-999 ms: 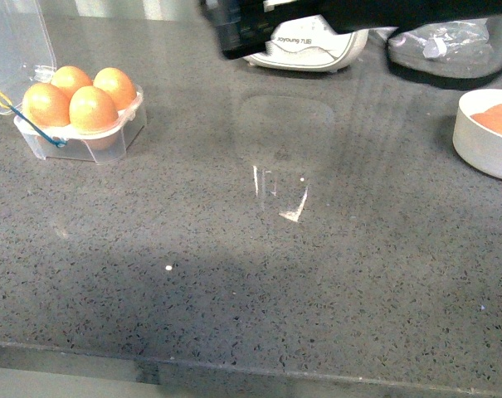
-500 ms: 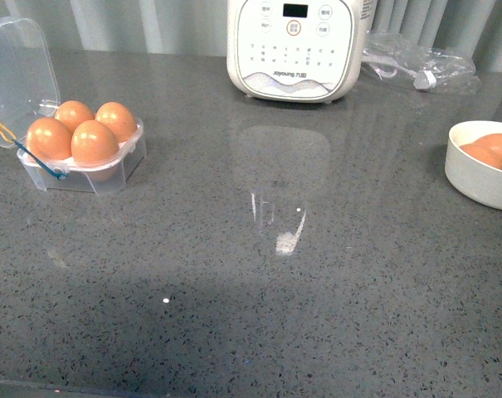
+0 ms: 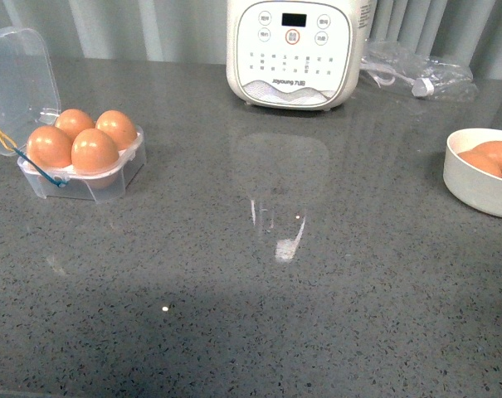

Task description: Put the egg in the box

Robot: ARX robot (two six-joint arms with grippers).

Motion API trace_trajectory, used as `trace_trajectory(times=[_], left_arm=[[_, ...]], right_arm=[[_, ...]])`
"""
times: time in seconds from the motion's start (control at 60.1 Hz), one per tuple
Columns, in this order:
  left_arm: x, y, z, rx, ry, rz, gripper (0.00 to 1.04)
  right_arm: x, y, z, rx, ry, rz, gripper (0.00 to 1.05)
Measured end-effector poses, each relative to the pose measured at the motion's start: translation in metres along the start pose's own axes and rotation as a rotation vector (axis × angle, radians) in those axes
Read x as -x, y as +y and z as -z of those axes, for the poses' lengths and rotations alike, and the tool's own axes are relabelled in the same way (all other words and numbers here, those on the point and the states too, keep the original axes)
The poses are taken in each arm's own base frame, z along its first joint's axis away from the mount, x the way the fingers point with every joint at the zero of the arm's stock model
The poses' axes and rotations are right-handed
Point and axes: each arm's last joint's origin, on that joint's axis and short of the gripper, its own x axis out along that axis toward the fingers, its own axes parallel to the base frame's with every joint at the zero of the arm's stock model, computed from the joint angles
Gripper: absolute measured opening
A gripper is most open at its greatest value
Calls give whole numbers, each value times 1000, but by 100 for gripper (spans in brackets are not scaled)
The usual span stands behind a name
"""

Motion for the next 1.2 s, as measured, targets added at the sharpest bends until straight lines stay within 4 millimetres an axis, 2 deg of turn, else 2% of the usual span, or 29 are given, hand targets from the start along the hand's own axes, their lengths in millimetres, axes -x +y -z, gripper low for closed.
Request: trace_trajectory(times=[0.033, 0.05, 0.766, 1.199], left_arm=[[0, 0, 0, 0, 0, 0, 98], [0, 0, 0, 0, 0, 0, 98], [0, 0, 0, 0, 0, 0, 98], [0, 0, 0, 0, 0, 0, 98]], right_arm=[[2, 1, 2, 1, -1, -12, 3], [3, 2, 4, 2, -1, -14, 3], [29, 2, 33, 0, -8, -8, 3], [37, 2, 33, 0, -13, -8, 3]])
